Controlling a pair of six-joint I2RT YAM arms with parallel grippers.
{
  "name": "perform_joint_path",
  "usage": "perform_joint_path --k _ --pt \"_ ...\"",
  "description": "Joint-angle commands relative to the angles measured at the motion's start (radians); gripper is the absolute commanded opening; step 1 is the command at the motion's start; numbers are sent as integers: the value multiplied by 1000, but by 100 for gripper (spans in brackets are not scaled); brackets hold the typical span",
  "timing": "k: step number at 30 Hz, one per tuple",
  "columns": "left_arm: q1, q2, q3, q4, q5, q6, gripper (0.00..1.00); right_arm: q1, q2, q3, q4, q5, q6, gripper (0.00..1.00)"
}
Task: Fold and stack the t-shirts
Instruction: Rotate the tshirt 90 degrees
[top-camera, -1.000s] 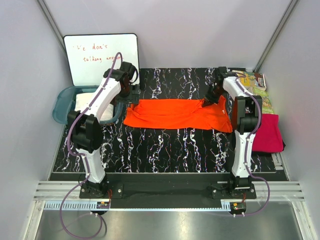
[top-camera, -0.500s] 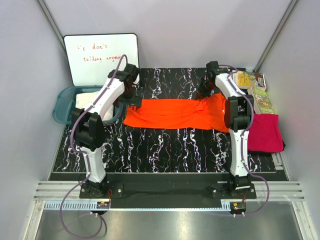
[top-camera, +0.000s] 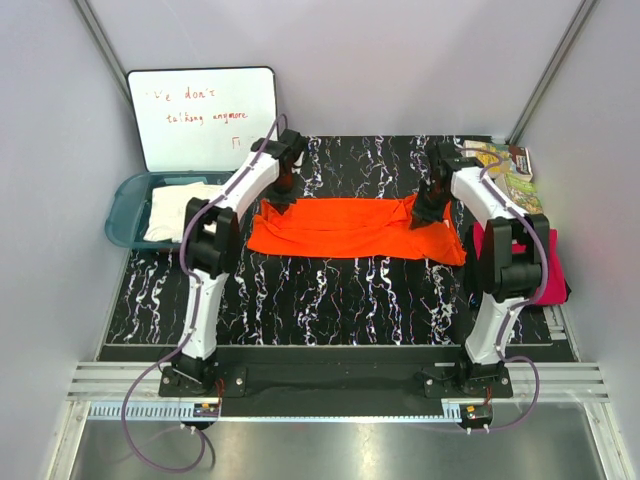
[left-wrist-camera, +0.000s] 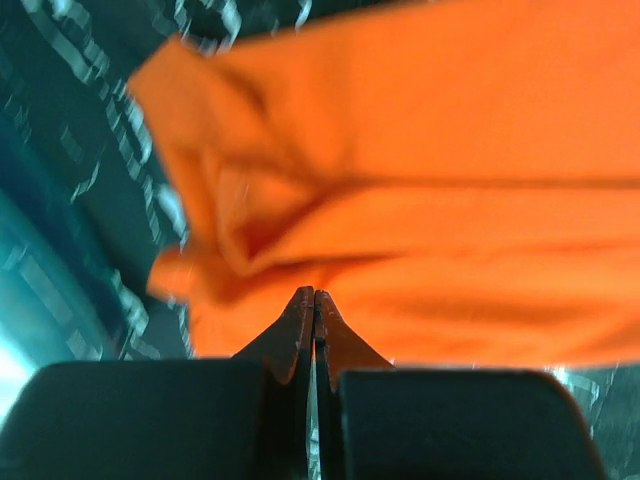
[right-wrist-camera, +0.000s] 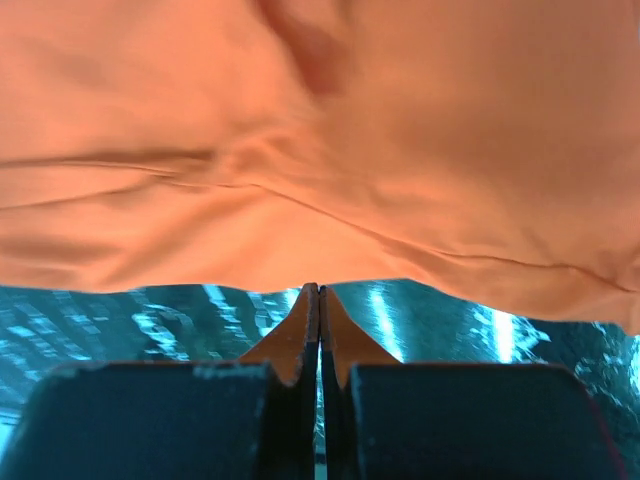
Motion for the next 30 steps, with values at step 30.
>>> perform_joint_path --k 30 --pt "-148 -15 -409 -91 327 -83 0 1 909 1098 -115 -103 9 0"
